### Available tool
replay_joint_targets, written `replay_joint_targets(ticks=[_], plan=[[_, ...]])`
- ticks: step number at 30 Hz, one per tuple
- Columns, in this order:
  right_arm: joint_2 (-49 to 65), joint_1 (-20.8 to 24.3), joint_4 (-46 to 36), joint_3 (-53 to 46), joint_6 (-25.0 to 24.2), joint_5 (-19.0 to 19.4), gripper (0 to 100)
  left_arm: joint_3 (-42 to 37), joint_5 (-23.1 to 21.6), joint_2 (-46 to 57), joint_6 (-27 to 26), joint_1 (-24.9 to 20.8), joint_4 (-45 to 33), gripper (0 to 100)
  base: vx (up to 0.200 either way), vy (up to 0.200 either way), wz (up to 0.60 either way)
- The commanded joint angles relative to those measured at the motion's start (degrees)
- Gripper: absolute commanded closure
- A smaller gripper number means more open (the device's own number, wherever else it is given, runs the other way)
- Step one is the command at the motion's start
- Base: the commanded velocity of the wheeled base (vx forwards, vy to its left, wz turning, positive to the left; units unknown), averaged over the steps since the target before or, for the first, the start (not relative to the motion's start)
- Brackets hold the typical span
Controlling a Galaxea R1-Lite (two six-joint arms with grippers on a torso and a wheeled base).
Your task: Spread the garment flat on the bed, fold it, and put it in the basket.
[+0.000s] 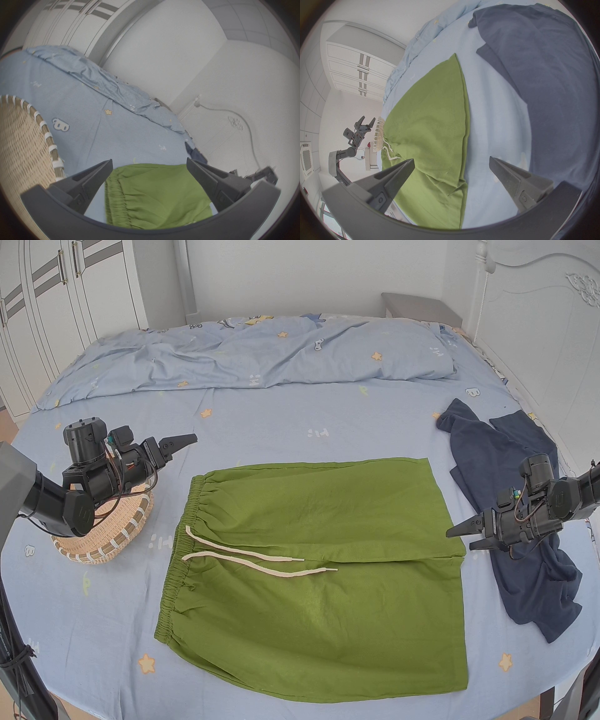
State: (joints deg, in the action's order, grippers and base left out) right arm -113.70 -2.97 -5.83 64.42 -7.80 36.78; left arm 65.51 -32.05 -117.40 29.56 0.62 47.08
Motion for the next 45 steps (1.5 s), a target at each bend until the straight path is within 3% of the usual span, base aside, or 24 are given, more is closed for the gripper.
replay_joint_targets(ticks=[1, 9, 16, 17, 21, 28, 33, 36, 40, 45], plan=[[8.6, -0.9, 0.3, -4.8, 0.0, 0.5, 0, -9.4, -0.6, 10.3, 6.2, -1.2, -1.5, 0, 0.0, 0.0, 0.0], [20.5, -0.1, 7.8, -23.7, 0.0, 2.5, 0, -36.8, -0.9, 22.3, 5.9, -3.9, -1.6, 0, 0.0, 0.0, 0.0], [23.9, 1.1, 12.9, -30.6, -0.1, 2.9, 0, -49.7, -2.6, 30.6, 5.8, -3.6, -1.2, 0, 0.0, 0.0, 0.0], [25.5, 2.1, 12.9, -31.6, 0.0, 2.9, 0, -54.3, -3.8, 33.4, 5.7, -3.6, -1.3, 0, 0.0, 0.0, 0.0], [27.2, 3.9, 12.9, -31.7, 0.0, 2.6, 0, -60.5, -6.6, 35.7, 5.4, -3.5, -1.2, 0, 0.0, 0.0, 0.0], [27.0, 6.6, 12.9, -31.9, 0.0, 2.2, 0, -62.9, -9.2, 32.3, 2.1, -3.1, -1.3, 0, 0.0, 0.0, 0.0], [27.4, 6.7, 12.9, -32.0, 0.1, 2.2, 0, -64.6, -9.4, 23.5, -8.7, 1.0, -1.1, 0, 0.0, 0.0, 0.0], [27.4, 6.6, 12.9, -32.0, 0.1, 2.2, 0, -64.9, -12.3, 21.1, -14.3, 4.8, -1.2, 0, 0.0, 0.0, 0.0], [27.4, 6.6, 12.9, -32.1, 0.2, 2.2, 0, -64.4, -16.5, 19.0, -15.1, 7.8, -1.1, 0, 0.0, 0.0, 0.0], [27.4, 6.6, 13.0, -32.1, 0.2, 2.2, 0, -63.9, -16.6, 18.7, -15.1, 8.7, -1.1, 0, 0.0, 0.0, 0.0]])
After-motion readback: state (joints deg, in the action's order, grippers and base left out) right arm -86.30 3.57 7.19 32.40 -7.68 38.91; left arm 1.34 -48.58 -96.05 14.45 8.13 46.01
